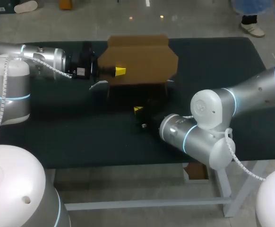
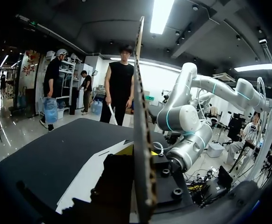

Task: Assemble the packaging by folding the flat box into shape, placing the metal phone stand inside, and closing the box properly

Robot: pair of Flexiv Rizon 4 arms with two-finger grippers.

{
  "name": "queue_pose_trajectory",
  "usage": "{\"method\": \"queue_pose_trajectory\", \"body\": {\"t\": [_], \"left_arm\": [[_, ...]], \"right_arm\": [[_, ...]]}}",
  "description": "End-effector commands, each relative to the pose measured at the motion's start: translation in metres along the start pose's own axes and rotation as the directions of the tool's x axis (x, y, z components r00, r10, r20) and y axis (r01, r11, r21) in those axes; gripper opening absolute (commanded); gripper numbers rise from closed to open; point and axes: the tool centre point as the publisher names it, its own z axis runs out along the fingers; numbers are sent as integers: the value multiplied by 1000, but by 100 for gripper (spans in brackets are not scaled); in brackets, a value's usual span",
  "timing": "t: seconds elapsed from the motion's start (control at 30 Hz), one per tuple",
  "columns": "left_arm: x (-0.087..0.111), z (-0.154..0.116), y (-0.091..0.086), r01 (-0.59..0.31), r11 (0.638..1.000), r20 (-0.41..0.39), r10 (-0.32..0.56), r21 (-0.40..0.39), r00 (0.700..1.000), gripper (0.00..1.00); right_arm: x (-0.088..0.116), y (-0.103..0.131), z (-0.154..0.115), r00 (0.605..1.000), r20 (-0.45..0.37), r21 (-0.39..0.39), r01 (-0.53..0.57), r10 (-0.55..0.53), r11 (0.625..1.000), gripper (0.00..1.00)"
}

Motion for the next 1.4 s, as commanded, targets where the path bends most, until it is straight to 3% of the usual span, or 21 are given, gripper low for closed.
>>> {"method": "queue_pose_trajectory", "body": {"t": [0.03,0.57,0.8,0.9,0.93,0.97,1.4], "left_arm": [[2,-2,-7,-6,1000,15,6,-8,1000,0],[-10,-11,-32,-47,999,55,46,14,997,0],[-13,-14,-42,-59,998,63,58,15,996,0],[-15,-15,-47,-67,998,70,66,15,995,0],[-15,-15,-49,-72,997,73,71,14,995,0],[-15,-16,-51,-76,997,77,75,12,994,0],[-14,-20,-72,-104,995,87,103,10,991,0]], "right_arm": [[3,3,-11,1000,8,-14,6,-5,1000,0],[3,19,-54,999,-10,-55,38,-39,998,0],[-4,19,-70,999,-23,-27,31,-32,999,2],[-5,19,-76,999,-34,-17,37,-38,999,49],[-5,19,-78,998,-35,-15,42,-43,999,90],[-5,20,-81,998,-36,-14,46,-47,999,100],[-9,33,-118,996,-53,-2,78,-78,997,100]]}}
